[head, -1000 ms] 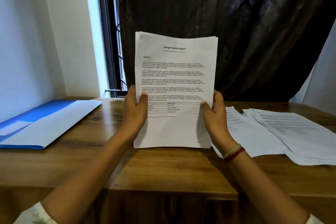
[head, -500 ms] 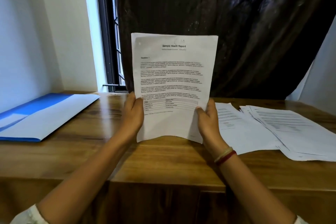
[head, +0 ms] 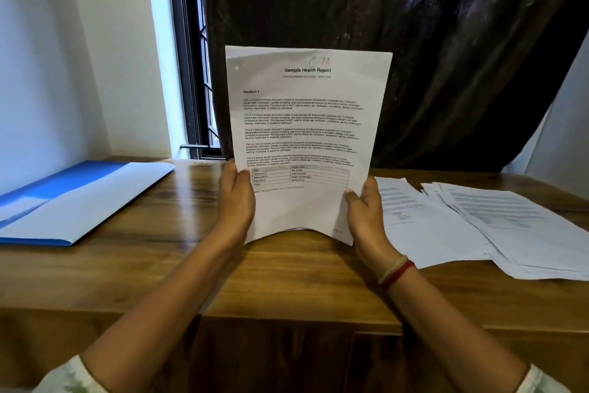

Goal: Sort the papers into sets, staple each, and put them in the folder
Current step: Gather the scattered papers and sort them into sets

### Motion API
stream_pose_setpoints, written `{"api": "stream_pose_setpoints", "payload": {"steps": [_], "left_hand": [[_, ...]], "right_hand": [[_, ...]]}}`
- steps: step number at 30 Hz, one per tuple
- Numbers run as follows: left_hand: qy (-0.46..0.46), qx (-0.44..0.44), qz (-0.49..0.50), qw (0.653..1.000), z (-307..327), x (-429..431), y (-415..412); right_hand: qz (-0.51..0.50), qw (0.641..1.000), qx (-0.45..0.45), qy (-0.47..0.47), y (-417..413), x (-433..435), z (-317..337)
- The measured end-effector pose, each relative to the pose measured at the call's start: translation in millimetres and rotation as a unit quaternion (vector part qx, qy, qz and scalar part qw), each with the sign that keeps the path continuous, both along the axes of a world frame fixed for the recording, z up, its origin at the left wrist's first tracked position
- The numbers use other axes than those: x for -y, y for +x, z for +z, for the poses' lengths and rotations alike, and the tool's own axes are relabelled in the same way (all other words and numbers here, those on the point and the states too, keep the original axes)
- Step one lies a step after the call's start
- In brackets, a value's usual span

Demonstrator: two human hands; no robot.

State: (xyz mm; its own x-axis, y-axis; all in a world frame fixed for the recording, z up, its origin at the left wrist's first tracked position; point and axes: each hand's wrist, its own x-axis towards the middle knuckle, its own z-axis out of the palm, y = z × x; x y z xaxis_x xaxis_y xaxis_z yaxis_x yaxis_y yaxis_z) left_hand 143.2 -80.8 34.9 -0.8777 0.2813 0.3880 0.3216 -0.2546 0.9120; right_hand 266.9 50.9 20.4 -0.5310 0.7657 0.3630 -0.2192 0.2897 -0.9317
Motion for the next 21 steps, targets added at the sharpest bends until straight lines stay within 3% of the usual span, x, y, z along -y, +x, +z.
{"api": "stream_pose_setpoints", "payload": {"steps": [10,21], "left_hand": [[-0.014,0.016,-0.002,1.000,-5,2,3],[-0.037,-0.052,0.041,0.997,8,6,-9]], "right_hand": [[0.015,1.000,0.013,0.006,7,5,-7],[0.051,0.999,0.005,-0.001,9,3,5]]}}
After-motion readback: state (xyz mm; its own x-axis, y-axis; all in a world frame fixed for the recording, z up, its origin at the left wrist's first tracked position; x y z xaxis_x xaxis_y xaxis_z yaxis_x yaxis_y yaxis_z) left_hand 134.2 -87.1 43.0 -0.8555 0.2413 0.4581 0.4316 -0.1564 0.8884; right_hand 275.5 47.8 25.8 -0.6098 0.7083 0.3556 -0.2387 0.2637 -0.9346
